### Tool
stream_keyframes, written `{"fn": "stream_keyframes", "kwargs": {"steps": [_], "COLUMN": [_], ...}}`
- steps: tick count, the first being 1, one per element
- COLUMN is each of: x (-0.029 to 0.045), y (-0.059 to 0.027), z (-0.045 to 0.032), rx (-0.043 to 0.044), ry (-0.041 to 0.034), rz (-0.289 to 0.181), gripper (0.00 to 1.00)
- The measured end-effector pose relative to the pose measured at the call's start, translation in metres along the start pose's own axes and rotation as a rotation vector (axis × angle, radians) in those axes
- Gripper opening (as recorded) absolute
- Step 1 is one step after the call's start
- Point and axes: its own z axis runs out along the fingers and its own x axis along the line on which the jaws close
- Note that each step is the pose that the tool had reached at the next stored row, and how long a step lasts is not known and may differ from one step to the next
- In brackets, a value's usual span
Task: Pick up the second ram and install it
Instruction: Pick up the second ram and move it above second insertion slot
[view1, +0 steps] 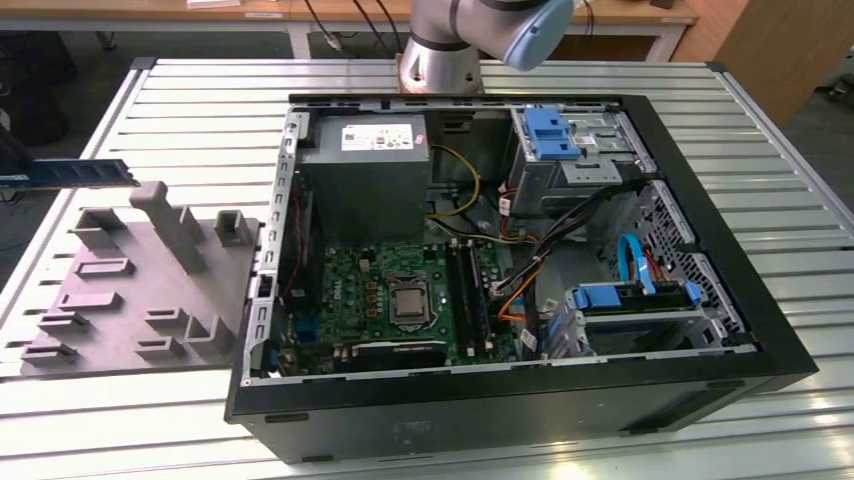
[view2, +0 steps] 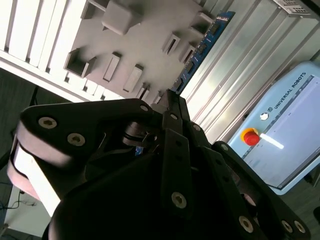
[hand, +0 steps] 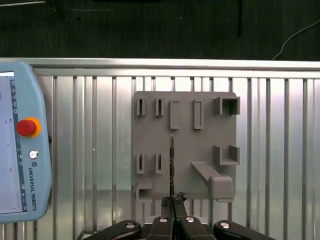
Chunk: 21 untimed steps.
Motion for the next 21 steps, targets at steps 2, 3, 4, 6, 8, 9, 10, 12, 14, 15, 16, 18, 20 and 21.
{"fn": "stream_keyframes", "kwargs": {"steps": [2,3,4,6,8,9,10,12,14,15,16,18,20,21], "x": [-0.0001,-0.0001,-0.0002,-0.0002,-0.0003,-0.0003,-0.0004,-0.0004,-0.0005,-0.0006,-0.0006,-0.0007,-0.0007,-0.0008], "y": [-0.0055,-0.0084,-0.0112,-0.017,-0.0235,-0.0264,-0.0297,-0.0366,-0.0433,-0.0464,-0.0493,-0.055,-0.0608,-0.0642], "z": [0.0003,0.0004,0.0004,0.0005,0.0008,0.0009,0.001,0.0012,0.0015,0.0016,0.0017,0.0019,0.0022,0.0024], "rx": [0.0002,0.0001,0.0001,0.0,0.0001,0.0001,0.0001,0.0,0.0001,0.0001,0.0,0.0,0.0001,0.0], "ry": [-0.0003,-0.0004,-0.0005,-0.0007,-0.0012,-0.0014,-0.0016,-0.0019,-0.0025,-0.0026,-0.0028,-0.0029,-0.0033,-0.0034], "rz": [0.0,0.0,0.0,0.0,0.0,0.0,0.0,0.0,0.0,0.0,0.0,0.0,0.0,0.0], "gripper": [0.12,0.12,0.12,0.12,0.12,0.12,0.12,0.12,0.12,0.12,0.12,0.12,0.12,0.12]}}
